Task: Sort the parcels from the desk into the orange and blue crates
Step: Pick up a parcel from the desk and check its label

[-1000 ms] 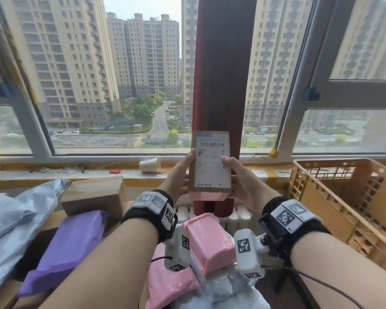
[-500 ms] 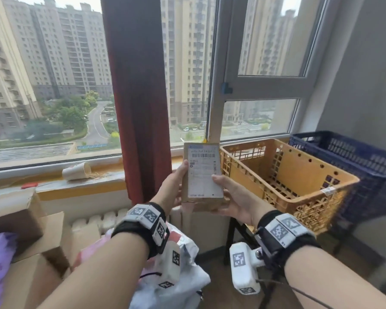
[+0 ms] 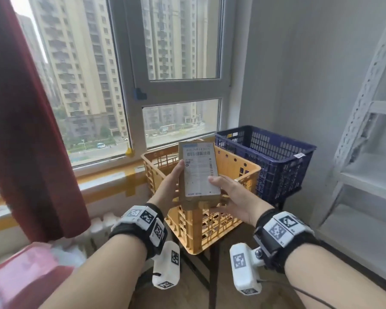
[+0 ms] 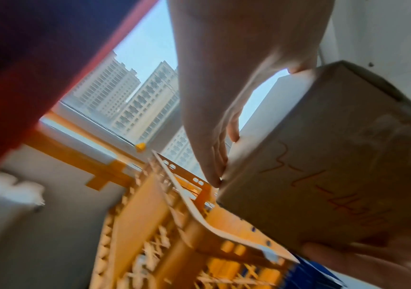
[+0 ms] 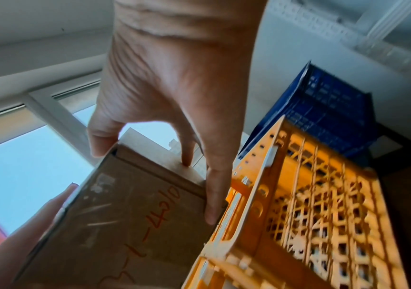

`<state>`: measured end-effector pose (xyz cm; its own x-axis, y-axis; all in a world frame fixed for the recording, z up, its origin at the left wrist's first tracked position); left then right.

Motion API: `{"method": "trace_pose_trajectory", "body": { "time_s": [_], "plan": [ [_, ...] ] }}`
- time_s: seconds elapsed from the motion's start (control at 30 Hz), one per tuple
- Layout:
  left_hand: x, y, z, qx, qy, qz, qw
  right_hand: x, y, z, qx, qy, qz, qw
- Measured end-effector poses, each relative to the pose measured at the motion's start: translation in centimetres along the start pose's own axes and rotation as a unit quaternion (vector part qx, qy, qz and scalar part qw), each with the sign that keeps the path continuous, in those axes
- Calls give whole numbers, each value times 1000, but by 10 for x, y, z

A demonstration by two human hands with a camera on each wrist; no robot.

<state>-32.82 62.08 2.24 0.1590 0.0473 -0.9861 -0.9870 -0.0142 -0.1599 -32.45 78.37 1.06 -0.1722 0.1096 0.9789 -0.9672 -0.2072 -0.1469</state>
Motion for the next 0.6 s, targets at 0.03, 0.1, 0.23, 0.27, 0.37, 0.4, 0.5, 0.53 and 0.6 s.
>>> {"method": "trace_pose_trajectory", "body": {
  "time_s": [0.03,0.1,0.23,0.27,0.37,0.4,0.5,0.53,0.6],
  "plan": [
    [0,5,22,7,-3,0,1000,4,-1,-22,-11,-5,-4,1000],
    [4,17,63,23,-12,-9,1000,11,-3,-63,-29,-13,-9,999],
    [12,36,141,67,-21,-19,997,19,-5,-141,-71,-13,-11,997],
    [15,40,157,73,-17,-23,997,19,-6,-158,-81,-14,-8,997],
    [20,49,201,84,-12,-31,996,20,-7,-202,-104,-6,3,995],
    [22,53,214,84,-11,-34,996,19,-7,-216,-110,-2,6,994],
    [23,66,248,96,-2,-38,995,20,-3,-252,-128,-8,4,992],
    [22,70,260,101,-1,-39,994,20,0,-264,-135,-9,2,991],
    [21,80,280,106,-2,-42,993,24,4,-286,-147,-10,-3,989]
  ]
}}
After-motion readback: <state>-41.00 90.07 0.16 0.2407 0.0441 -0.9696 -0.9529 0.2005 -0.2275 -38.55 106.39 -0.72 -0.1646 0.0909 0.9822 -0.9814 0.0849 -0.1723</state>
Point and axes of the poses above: each hand's wrist, its own y-axis towards the middle knuckle, its own z-axis out of the palm, x = y × z, the point moved 6 cm from there along y, towards the middle knuckle, and after that the axes turned 4 degrees about -x, right-handed, at the moved point
